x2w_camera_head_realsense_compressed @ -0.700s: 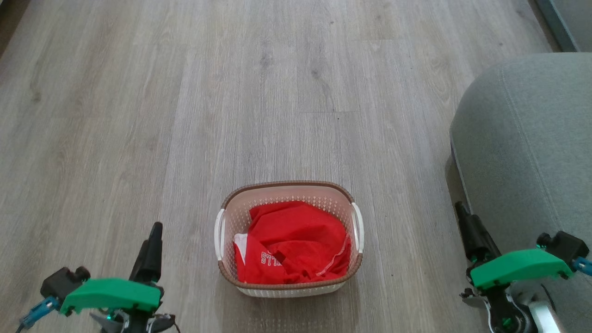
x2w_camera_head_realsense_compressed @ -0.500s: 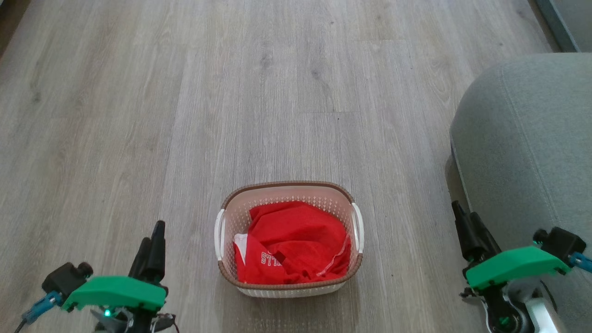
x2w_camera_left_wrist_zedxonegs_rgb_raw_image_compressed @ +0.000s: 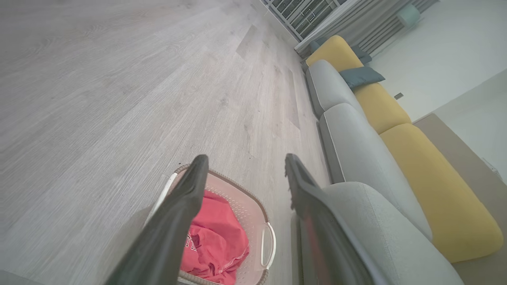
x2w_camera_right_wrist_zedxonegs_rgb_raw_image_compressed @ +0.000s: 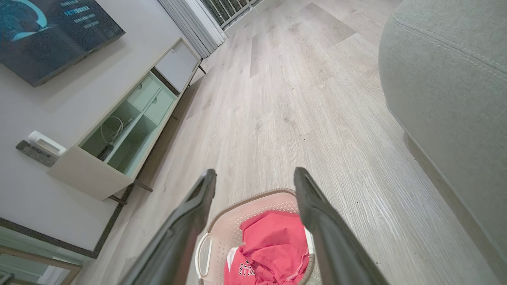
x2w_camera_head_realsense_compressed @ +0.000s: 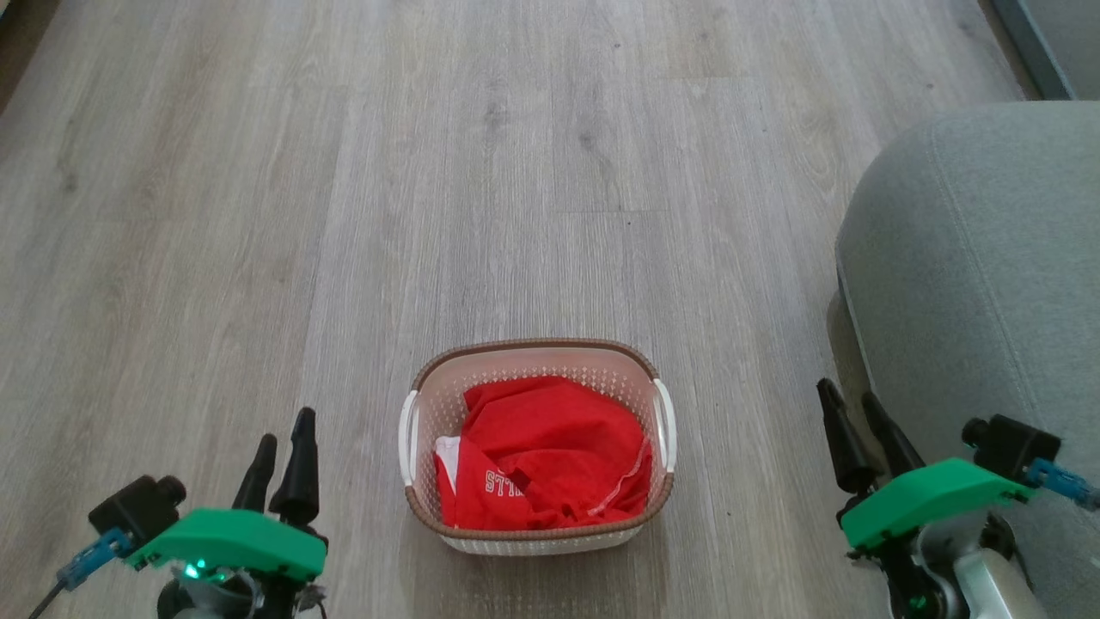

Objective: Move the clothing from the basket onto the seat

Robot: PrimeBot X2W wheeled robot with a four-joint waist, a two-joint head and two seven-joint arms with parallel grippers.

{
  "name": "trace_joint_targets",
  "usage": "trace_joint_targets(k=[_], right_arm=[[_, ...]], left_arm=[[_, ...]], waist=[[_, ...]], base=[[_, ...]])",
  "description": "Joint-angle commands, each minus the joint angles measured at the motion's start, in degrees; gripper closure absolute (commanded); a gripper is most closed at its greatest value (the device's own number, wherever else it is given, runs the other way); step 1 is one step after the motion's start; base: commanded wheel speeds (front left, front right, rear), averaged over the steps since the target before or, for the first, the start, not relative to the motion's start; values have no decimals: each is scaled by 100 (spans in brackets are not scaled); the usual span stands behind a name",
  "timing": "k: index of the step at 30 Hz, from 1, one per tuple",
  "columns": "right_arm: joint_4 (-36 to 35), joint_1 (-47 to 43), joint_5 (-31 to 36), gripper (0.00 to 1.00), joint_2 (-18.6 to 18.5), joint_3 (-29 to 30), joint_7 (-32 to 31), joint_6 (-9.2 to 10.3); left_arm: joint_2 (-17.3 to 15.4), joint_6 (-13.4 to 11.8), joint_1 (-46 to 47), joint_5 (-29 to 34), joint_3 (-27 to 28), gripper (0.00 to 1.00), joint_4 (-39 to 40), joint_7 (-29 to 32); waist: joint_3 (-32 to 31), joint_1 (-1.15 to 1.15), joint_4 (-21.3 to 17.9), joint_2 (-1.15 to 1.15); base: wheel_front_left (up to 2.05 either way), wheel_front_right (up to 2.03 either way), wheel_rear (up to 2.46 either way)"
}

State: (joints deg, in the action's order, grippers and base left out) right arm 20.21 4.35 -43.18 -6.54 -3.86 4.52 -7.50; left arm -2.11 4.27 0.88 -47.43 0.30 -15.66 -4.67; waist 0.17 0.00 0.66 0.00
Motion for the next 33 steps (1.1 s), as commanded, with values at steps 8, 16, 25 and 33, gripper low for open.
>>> trace_joint_targets(k=[8,16,25,33], right_arm=[[-117,226,654,0,-118,-204,206,1],[-70,178,1189,0,-138,-283,341,1],[-43,131,1776,0,-153,-276,493,1],[-39,137,2352,0,-170,-309,628,1]], left_arm=[[-55,-69,155,736,82,0,276,-197],[-58,-120,125,1336,66,0,350,-331],[-62,-177,100,1956,26,0,414,-482],[-66,-208,101,2503,-3,0,429,-616]], waist=[[-15,0,-1,0],[-18,0,-14,0],[-6,0,-28,0],[14,0,-33,0]], base=[[0,0,0],[0,0,0],[0,0,0],[0,0,0]])
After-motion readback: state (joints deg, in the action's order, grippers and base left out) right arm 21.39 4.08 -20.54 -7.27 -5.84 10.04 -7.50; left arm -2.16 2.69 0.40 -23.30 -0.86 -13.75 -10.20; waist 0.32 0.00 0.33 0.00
